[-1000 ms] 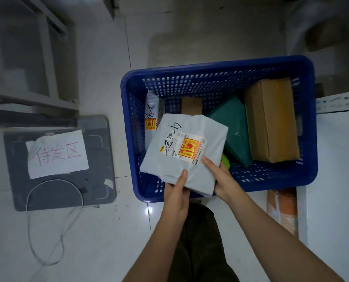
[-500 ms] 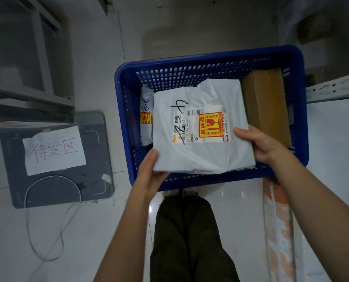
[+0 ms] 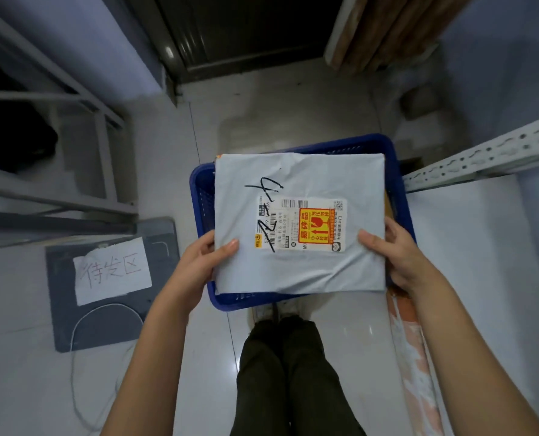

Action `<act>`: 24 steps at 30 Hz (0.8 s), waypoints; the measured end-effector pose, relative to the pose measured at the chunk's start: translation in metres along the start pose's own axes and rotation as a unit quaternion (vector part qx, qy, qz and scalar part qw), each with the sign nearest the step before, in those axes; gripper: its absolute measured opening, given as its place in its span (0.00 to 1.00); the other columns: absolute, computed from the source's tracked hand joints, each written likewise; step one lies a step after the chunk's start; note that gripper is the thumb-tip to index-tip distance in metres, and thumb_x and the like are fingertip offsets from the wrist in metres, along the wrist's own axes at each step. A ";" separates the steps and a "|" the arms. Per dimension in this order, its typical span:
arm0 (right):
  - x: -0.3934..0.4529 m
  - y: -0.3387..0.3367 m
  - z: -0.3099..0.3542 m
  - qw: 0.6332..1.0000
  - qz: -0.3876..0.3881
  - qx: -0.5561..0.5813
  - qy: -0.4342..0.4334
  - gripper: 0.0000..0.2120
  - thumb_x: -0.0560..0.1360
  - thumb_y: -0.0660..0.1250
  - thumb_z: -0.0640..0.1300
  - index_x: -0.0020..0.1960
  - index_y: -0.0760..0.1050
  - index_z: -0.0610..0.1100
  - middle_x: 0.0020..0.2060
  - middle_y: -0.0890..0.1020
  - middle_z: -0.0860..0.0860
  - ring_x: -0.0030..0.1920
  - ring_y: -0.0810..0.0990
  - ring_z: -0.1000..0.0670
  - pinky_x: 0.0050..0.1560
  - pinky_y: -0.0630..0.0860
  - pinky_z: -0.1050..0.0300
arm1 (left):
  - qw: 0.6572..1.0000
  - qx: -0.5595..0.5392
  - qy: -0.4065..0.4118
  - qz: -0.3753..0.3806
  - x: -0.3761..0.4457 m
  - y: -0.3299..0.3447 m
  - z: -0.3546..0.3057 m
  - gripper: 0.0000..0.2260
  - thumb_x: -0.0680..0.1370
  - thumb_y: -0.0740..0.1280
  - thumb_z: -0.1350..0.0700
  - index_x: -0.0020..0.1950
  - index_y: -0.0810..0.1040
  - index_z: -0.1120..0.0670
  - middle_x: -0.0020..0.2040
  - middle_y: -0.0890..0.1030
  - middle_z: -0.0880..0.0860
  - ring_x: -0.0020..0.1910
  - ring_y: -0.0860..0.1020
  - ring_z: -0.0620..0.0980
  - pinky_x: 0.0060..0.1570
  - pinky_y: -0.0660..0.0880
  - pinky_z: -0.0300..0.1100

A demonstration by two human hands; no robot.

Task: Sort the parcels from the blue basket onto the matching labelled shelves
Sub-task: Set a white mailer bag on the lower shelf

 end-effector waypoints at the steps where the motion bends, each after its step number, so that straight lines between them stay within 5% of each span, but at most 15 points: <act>1: -0.013 -0.001 0.013 1.000 -0.002 0.005 -0.015 0.45 0.45 0.83 0.60 0.59 0.74 0.47 0.53 0.83 0.49 0.54 0.82 0.49 0.46 0.80 0.60 | 1.000 0.008 0.009 0.003 -0.010 0.004 -0.015 0.23 0.68 0.75 0.49 0.61 0.76 0.52 0.55 0.83 0.49 0.56 0.81 0.52 0.55 0.77 0.49; 6: -0.084 -0.013 0.080 0.995 -0.032 0.043 -0.086 0.45 0.47 0.82 0.61 0.60 0.73 0.46 0.54 0.83 0.50 0.53 0.82 0.50 0.48 0.80 0.60 | 0.996 0.028 0.072 0.039 -0.061 0.045 -0.093 0.20 0.69 0.73 0.53 0.60 0.77 0.54 0.54 0.84 0.51 0.52 0.82 0.50 0.46 0.80 0.41; 14: -0.187 -0.049 0.126 0.975 -0.124 0.106 -0.151 0.42 0.47 0.82 0.60 0.57 0.75 0.47 0.50 0.84 0.50 0.50 0.84 0.49 0.44 0.81 0.58 | 0.986 0.079 0.105 0.104 -0.113 0.115 -0.150 0.14 0.72 0.70 0.54 0.57 0.79 0.51 0.53 0.84 0.50 0.52 0.82 0.51 0.49 0.80 0.46; 19: -0.242 -0.061 0.130 0.947 -0.209 0.167 -0.177 0.43 0.44 0.83 0.58 0.56 0.75 0.47 0.47 0.85 0.51 0.48 0.84 0.51 0.41 0.80 0.59 | 0.966 0.125 0.110 0.195 -0.125 0.162 -0.191 0.19 0.69 0.71 0.52 0.59 0.78 0.54 0.54 0.84 0.52 0.51 0.83 0.52 0.45 0.80 0.43; 24: -0.300 -0.068 0.121 0.905 -0.299 0.221 -0.208 0.26 0.64 0.72 0.43 0.61 0.73 0.45 0.53 0.83 0.48 0.52 0.83 0.47 0.45 0.80 0.58 | 0.928 0.190 0.122 0.297 -0.131 0.216 -0.219 0.15 0.74 0.69 0.56 0.60 0.78 0.58 0.55 0.83 0.55 0.50 0.83 0.53 0.46 0.81 0.43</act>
Point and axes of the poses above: each hand's wrist, its own x-axis towards the middle knuckle, its own y-axis out of the palm, z = x × y, the point moved 4 cm from there along x, towards the middle knuckle
